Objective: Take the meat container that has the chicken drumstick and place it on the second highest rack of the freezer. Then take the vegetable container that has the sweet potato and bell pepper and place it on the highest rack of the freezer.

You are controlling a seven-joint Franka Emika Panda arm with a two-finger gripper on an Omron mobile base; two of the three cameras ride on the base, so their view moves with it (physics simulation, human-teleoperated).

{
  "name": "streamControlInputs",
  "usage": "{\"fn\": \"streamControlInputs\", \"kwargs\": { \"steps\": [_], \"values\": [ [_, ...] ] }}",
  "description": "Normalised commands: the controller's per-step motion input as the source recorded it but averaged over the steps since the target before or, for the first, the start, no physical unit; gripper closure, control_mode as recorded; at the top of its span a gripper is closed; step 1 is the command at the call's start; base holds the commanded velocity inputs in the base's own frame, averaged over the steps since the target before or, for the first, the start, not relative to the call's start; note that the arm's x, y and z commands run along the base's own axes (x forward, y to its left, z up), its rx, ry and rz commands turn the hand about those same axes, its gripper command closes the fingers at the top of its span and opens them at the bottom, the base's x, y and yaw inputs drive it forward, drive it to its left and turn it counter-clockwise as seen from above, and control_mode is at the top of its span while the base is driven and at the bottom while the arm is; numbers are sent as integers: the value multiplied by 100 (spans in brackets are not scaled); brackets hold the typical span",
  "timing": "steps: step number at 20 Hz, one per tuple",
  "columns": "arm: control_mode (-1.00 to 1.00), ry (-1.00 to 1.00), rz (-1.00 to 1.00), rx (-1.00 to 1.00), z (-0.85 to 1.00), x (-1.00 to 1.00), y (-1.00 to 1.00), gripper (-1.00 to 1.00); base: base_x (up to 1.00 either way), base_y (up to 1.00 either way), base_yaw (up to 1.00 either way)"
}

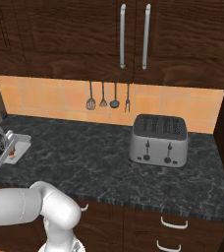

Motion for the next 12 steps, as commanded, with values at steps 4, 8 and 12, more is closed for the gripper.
{"fn": "streamControlInputs", "kwargs": {
  "steps": [4,8,12],
  "values": [
    [-100,0,0,4,-21,-27,0,-100,0,0,0],
    [-100,0,0,4,-1,-15,-4,-100,0,0,0],
    [-100,0,0,0,0,0,0,-100,0,0,0]
  ]
}}
